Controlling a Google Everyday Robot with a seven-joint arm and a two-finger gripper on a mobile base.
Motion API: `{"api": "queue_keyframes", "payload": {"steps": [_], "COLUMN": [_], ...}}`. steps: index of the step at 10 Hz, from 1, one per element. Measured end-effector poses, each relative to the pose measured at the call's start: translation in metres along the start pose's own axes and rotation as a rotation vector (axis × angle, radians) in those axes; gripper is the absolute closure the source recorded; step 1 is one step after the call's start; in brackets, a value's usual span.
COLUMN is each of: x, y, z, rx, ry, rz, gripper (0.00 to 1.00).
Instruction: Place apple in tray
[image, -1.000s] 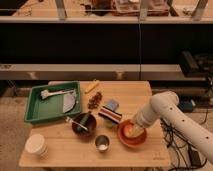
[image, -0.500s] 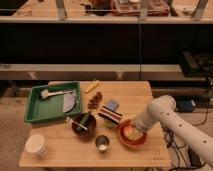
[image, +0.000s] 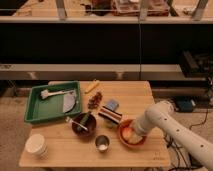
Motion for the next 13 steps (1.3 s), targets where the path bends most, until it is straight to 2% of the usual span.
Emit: {"api": "queue_keyframes", "payload": {"steps": [7,10,13], "x": [0.012,0.017,0.017], "y": [0.001,0.003,0.007], "z": [0.009,0.012,0.005], "rx": [0.01,0.022,0.011], "ry": [0.02,0.015,0.011], "rz": [-0.041,-0.031,-0.001], "gripper": [0.42,0.61,0.64]}}
